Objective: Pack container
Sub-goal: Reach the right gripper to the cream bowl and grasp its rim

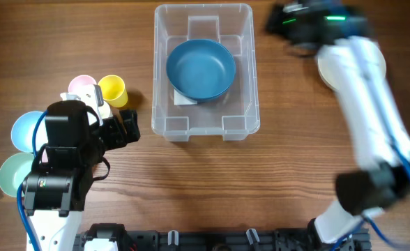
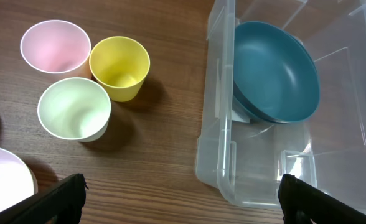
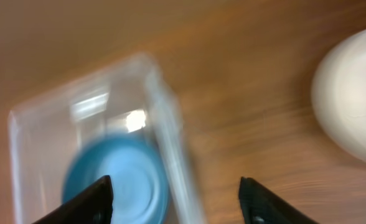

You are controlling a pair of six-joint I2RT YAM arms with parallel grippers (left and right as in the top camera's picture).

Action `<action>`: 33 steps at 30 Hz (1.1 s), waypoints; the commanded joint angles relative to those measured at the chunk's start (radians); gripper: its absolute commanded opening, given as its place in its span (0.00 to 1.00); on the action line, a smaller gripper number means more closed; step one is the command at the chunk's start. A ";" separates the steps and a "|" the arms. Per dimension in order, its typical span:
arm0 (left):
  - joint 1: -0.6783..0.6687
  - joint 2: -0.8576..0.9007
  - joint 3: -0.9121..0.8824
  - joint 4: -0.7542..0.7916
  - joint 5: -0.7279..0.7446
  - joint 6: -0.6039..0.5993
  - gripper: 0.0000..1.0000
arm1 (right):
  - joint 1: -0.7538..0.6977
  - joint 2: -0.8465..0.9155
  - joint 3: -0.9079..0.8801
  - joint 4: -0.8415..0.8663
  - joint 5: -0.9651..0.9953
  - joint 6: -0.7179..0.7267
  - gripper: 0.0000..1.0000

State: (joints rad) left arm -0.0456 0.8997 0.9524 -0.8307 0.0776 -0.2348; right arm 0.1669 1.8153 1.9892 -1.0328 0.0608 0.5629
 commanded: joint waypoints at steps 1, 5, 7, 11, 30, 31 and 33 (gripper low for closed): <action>0.005 0.000 0.019 0.002 0.016 -0.009 1.00 | -0.237 -0.081 0.022 -0.119 0.048 0.131 0.75; 0.005 0.000 0.019 0.002 0.016 -0.009 1.00 | -0.464 -0.047 -0.036 -0.211 -0.018 0.156 0.85; 0.005 0.000 0.019 0.002 0.016 -0.009 1.00 | -0.538 -0.017 -0.090 -0.206 -0.048 0.143 0.86; 0.005 0.000 0.019 0.002 0.016 -0.010 1.00 | -0.622 0.062 -0.210 -0.152 -0.064 0.122 0.87; 0.005 0.000 0.019 0.003 0.016 -0.009 1.00 | -0.624 0.365 -0.362 0.143 -0.130 0.092 0.21; 0.005 0.000 0.019 0.003 0.016 -0.009 1.00 | -0.624 0.365 -0.362 0.143 -0.130 0.091 0.11; 0.005 0.000 0.019 0.003 0.016 -0.010 1.00 | -0.624 0.365 -0.362 0.143 -0.130 0.092 0.04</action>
State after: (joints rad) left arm -0.0456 0.8997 0.9527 -0.8303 0.0776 -0.2348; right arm -0.4648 2.1719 1.6291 -0.8898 -0.0608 0.6647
